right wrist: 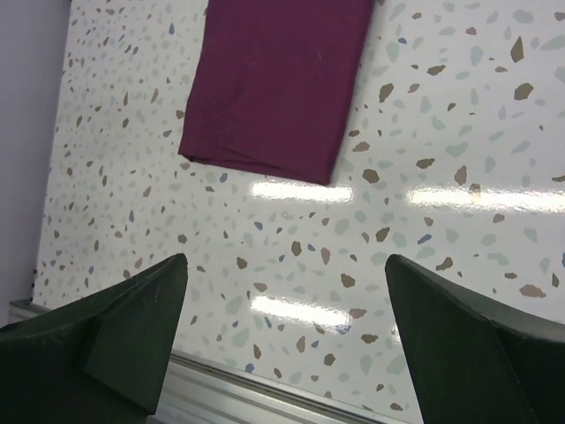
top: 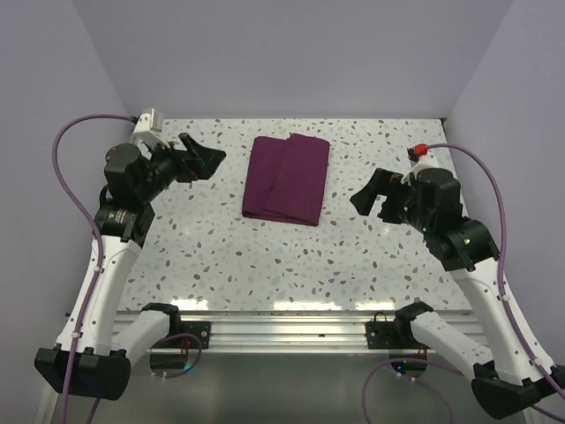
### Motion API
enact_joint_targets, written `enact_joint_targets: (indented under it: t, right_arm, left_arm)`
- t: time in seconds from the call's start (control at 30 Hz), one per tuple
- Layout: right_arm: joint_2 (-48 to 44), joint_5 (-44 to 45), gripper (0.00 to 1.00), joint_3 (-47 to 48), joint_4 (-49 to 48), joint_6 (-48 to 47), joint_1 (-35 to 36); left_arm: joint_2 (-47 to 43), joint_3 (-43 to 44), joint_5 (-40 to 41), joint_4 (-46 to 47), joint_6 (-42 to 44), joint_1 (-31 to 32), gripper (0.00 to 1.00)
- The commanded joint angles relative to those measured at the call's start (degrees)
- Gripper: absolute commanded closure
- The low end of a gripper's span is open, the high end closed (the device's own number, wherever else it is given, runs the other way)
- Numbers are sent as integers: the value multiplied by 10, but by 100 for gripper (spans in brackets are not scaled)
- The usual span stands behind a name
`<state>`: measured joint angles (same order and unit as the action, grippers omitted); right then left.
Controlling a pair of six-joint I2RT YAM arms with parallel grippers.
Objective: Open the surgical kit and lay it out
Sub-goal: Open the surgical kit at the center of the board.
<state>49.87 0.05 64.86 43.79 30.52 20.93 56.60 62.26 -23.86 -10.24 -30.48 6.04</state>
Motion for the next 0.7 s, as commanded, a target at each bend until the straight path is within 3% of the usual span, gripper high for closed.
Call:
enact_joint_targets:
  t: [0.0,0.1,0.23,0.3,0.43,0.67]
  right_arm:
    - [18,-59,2,40,20,-11,2]
    - [53,-95,3,41,-12,3,8]
    - [180,-63,6,90,-13,-8,77]
    - [237,-34,8,150,14,-25,113]
    - [368,42,8,257,59,-45,207]
    - [588,80,10,440,82,-35,243]
  left_arm:
    - [-26,29,2,-87,-19,-1,0]
    - [-47,8,-20,-94,4,-1,0]
    - [-88,-5,71,-149,3,-1,0]
    - [-93,1,101,-214,1,-1,0]
    - [-101,-30,104,-240,-20,-1,0]
    - [-97,-49,122,-284,-2,0,0]
